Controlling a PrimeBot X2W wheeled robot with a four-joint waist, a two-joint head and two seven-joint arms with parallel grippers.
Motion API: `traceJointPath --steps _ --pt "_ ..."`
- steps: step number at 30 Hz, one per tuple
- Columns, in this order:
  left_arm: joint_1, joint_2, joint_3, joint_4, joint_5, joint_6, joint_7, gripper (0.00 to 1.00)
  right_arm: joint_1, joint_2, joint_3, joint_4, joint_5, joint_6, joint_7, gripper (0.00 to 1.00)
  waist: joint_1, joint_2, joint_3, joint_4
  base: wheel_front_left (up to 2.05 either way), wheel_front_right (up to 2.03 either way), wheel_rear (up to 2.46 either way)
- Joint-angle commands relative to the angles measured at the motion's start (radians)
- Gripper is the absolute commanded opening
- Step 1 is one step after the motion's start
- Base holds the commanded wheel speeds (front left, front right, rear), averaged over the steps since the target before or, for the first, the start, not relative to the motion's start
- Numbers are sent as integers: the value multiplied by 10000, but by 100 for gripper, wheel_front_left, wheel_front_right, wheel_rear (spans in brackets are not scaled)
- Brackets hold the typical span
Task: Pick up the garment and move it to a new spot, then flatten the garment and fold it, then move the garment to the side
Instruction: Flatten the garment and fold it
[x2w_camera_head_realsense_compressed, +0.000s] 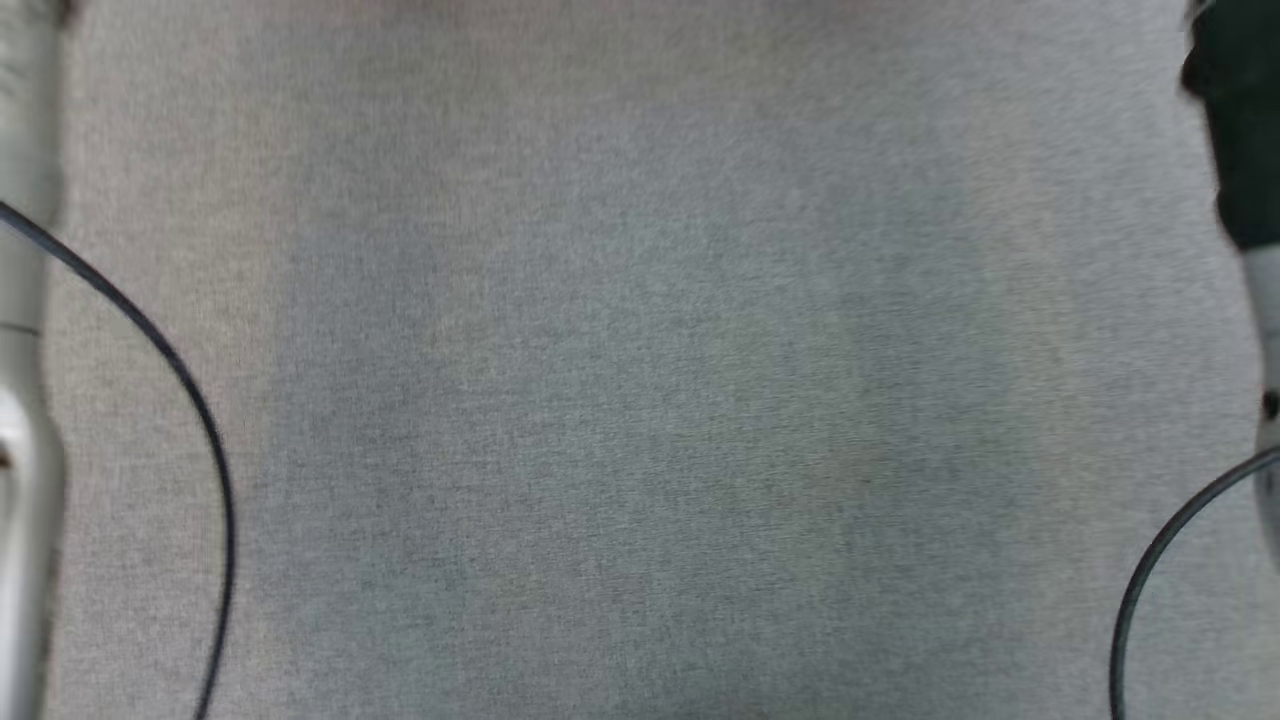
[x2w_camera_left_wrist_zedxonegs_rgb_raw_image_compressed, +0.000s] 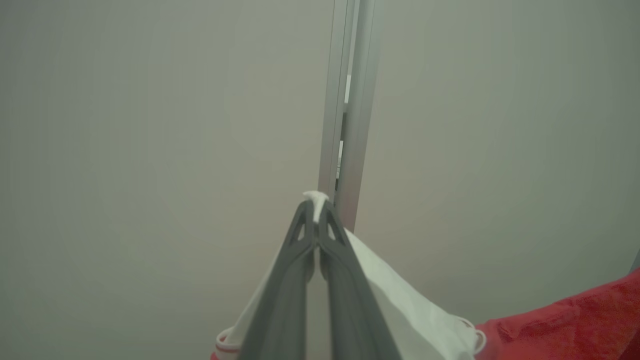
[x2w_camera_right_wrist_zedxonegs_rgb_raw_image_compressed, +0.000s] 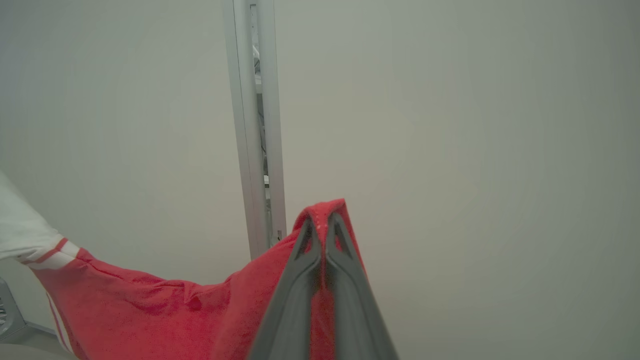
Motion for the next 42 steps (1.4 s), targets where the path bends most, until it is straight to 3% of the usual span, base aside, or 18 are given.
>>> traceJointPath --steps 1,5,9,13,15,21,26,30,42 --pt "203 -17 -7 126 -47 -54 -94 0 366 -57 163 43 64 -4 -35 0 -1 0 368 188 0 0 0" --pt "1145 -231 107 415 -372 -145 -247 0 1484 -73 530 -364 926 -4 -35 0 -1 0 502 201 0 0 0" --pt "2396 -223 205 -152 -334 -139 -306 0 2901 -294 787 -1246 1851 -4 -34 0 -1 0 527 268 0 0 0" --pt "4192 -67 797 -1918 -208 33 -316 0 4437 -549 1109 -2327 2742 -3 -35 0 -1 0 175 288 0 0 0" --pt "5880 -33 1153 -3464 -40 236 -310 0 5699 -806 1302 -2925 3203 -3 -33 0 -1 0 -144 332 0 0 0" --pt "9311 195 1154 -6043 -12 787 -153 0 7840 -1101 1402 -3615 3833 -3 -36 0 -1 0 -923 332 0 0 0" --pt "11914 533 1285 -7970 -402 1398 733 0 9378 -1294 1335 -3958 3955 -3 -36 0 -1 0 -1572 305 0 0 0" --pt "13281 720 1331 -9086 -846 1636 1423 0 10289 -1383 1187 -4120 3947 -3 38 0 -1 0 -1992 359 0 0 0" --pt "16904 1718 1419 -12680 -1339 3023 3785 0 13537 -1478 -530 -5622 3206 -4 1267 0 -1 0 -3087 854 0 0 0"
